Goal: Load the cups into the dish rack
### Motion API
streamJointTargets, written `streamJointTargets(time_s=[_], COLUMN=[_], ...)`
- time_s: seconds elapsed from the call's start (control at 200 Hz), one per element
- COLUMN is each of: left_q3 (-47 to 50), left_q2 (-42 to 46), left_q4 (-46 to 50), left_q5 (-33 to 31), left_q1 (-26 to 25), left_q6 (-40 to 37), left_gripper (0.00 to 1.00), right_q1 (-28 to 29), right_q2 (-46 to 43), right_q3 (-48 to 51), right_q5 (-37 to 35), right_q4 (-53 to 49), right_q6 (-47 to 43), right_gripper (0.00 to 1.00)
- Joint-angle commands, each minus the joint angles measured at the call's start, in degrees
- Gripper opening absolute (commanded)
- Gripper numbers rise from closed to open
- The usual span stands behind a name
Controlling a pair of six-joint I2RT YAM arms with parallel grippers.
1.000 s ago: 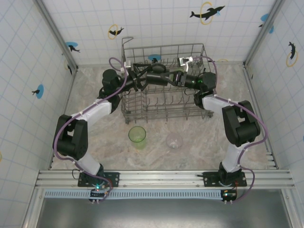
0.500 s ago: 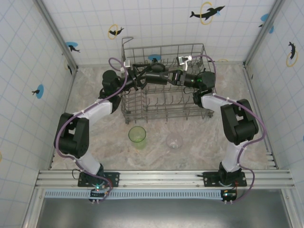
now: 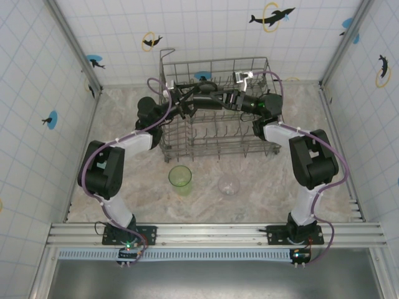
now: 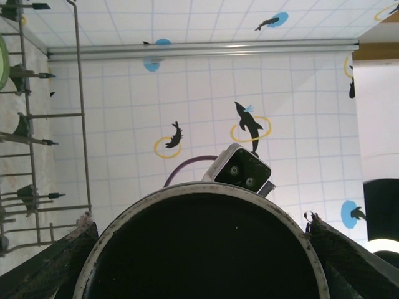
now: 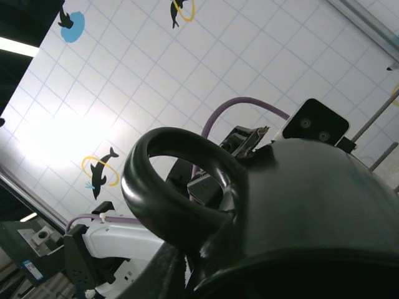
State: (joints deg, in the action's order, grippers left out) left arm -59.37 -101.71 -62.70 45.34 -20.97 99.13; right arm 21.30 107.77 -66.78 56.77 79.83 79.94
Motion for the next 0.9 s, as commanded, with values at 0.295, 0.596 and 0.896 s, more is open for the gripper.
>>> streamJointTargets(time_s=[0.295,0.596,0.896], left_q3=[-3.4,-9.4,-12.0], left_q2=[3.7,7.1,6.7], left_q4=[6.2,33.8,42.2], left_q5=[0.8,-5.5,-10.7], left_q1=[-0.3,-0.2,0.0], left_q6=[-9.8,-30.7,-37.9], left_gripper=[0.0,0.0,0.0], right_q1=[-1.6,-4.3,-8.0], right_q2=[-5.6,-11.0,-14.5], right_q3=[0.6,5.3,9.1], right_q5=[-2.1,-5.0,-10.4], right_q4=[-10.2,-23.8,-38.3], right_q6=[-9.1,-18.2,-23.9], right_gripper=[0.59,0.76,0.79])
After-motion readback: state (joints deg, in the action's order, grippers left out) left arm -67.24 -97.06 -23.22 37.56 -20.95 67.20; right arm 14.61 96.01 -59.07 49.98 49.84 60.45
